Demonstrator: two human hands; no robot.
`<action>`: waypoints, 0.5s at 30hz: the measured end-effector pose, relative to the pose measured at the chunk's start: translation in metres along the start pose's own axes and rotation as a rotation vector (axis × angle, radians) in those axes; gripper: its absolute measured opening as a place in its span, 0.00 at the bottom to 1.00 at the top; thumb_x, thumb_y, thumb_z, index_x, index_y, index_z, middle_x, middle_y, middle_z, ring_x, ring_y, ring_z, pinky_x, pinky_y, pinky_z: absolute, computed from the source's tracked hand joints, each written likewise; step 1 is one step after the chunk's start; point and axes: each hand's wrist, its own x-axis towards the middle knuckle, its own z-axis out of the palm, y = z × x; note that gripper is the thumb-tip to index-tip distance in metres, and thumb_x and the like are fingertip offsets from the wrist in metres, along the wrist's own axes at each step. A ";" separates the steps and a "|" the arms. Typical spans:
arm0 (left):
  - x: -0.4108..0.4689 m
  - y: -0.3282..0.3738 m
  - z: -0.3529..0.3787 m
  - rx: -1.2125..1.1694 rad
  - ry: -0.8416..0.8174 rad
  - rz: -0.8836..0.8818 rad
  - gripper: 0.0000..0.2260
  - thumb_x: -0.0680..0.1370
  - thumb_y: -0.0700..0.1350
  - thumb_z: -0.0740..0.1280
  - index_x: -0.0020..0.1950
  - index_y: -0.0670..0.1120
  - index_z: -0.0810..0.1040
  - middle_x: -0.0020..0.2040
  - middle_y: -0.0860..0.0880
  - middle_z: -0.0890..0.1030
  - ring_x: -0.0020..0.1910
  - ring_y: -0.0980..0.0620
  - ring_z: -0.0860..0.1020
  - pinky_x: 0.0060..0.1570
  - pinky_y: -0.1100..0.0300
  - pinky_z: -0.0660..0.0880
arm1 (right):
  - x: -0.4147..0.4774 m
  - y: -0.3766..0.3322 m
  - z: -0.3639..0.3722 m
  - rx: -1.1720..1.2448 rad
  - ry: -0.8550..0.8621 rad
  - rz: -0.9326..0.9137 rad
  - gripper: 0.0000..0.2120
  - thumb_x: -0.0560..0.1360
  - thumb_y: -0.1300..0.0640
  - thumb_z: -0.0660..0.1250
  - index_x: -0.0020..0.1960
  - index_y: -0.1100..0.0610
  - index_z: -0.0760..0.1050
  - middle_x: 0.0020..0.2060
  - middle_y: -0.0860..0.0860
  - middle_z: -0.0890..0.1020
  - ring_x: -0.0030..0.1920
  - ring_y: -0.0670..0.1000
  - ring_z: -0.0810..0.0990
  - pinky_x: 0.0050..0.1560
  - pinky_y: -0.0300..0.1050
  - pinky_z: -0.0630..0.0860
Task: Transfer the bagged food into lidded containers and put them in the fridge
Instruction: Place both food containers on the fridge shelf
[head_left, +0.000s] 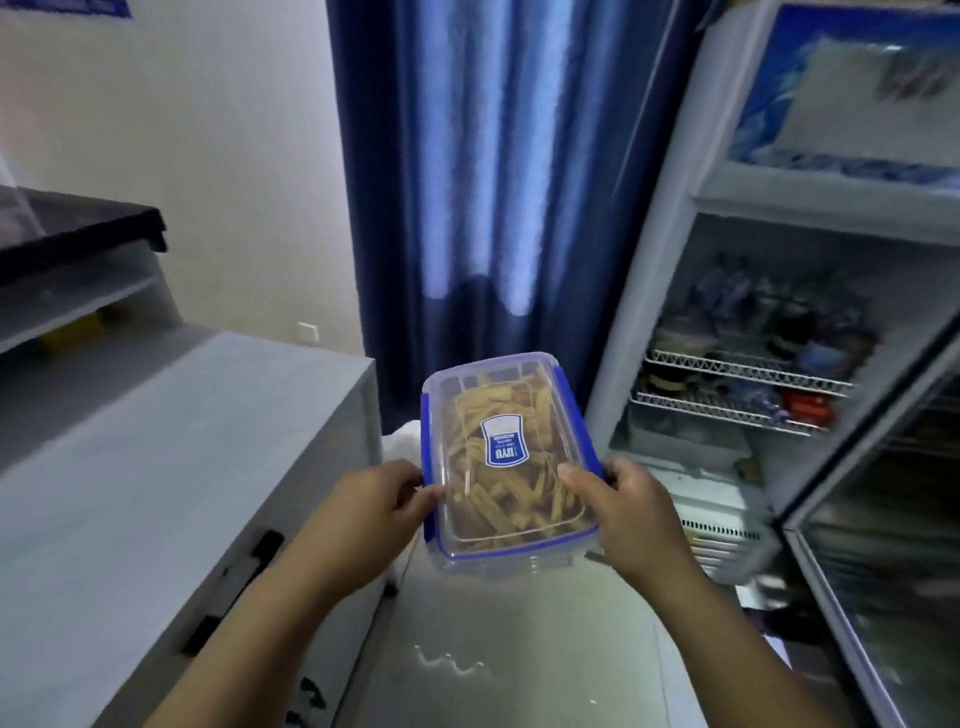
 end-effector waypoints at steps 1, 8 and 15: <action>0.023 0.008 0.010 -0.014 -0.031 0.025 0.12 0.78 0.55 0.61 0.45 0.48 0.78 0.39 0.50 0.82 0.40 0.52 0.80 0.44 0.53 0.78 | 0.014 0.006 -0.010 -0.006 0.036 0.023 0.16 0.69 0.42 0.69 0.41 0.56 0.77 0.36 0.53 0.82 0.38 0.54 0.80 0.38 0.47 0.72; 0.171 0.072 0.076 -0.067 -0.217 0.232 0.11 0.77 0.55 0.63 0.45 0.49 0.78 0.39 0.51 0.82 0.41 0.52 0.80 0.45 0.52 0.78 | 0.110 0.037 -0.080 -0.045 0.257 0.147 0.17 0.69 0.41 0.67 0.43 0.56 0.78 0.39 0.54 0.83 0.42 0.57 0.82 0.47 0.54 0.77; 0.269 0.139 0.156 -0.060 -0.397 0.350 0.13 0.78 0.56 0.62 0.46 0.47 0.78 0.41 0.49 0.82 0.41 0.51 0.80 0.47 0.52 0.78 | 0.177 0.083 -0.147 -0.027 0.424 0.296 0.08 0.73 0.49 0.68 0.42 0.54 0.76 0.38 0.54 0.83 0.41 0.58 0.82 0.47 0.61 0.79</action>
